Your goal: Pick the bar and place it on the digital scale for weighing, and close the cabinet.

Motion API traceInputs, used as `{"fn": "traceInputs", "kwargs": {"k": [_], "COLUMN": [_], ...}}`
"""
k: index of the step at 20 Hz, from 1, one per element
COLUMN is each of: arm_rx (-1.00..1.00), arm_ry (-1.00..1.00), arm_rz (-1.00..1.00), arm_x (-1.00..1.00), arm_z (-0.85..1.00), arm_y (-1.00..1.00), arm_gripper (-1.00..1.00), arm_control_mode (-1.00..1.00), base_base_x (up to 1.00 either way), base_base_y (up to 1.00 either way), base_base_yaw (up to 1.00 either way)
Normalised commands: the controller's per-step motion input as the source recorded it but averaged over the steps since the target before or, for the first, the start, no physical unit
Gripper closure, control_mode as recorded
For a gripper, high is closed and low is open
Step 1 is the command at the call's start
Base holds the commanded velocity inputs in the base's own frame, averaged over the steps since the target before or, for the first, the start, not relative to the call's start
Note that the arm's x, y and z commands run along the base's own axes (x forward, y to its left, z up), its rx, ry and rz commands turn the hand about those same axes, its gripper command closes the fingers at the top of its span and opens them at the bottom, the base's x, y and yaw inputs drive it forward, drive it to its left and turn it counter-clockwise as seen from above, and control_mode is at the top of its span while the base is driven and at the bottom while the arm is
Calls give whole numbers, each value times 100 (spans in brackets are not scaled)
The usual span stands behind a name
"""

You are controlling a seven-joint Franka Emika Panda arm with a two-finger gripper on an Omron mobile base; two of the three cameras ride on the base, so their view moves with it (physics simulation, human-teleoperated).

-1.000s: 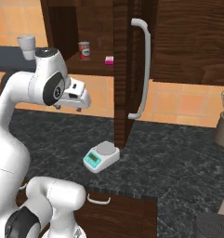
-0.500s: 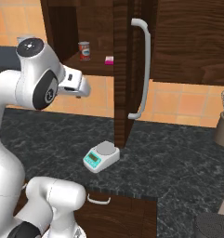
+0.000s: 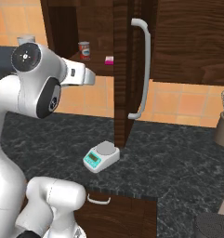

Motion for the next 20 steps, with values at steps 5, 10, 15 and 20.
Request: {"fn": "traceInputs", "kwargs": {"k": [5,10,15,20], "arm_rx": [0,0,0,0], "arm_ry": [-11,3,-3,6], "arm_rz": [0,0,2,3], "arm_x": [2,52,45,70], "arm_z": [55,38,-10,-23], "arm_y": [-8,0,-12,-11], "arm_gripper": [-100,-100,-100,-100], "arm_control_mode": [-100,-100,-100,-100], "base_base_x": [0,0,0,0], "base_base_y": [0,0,0,0], "base_base_yaw": [0,0,0,0]}}
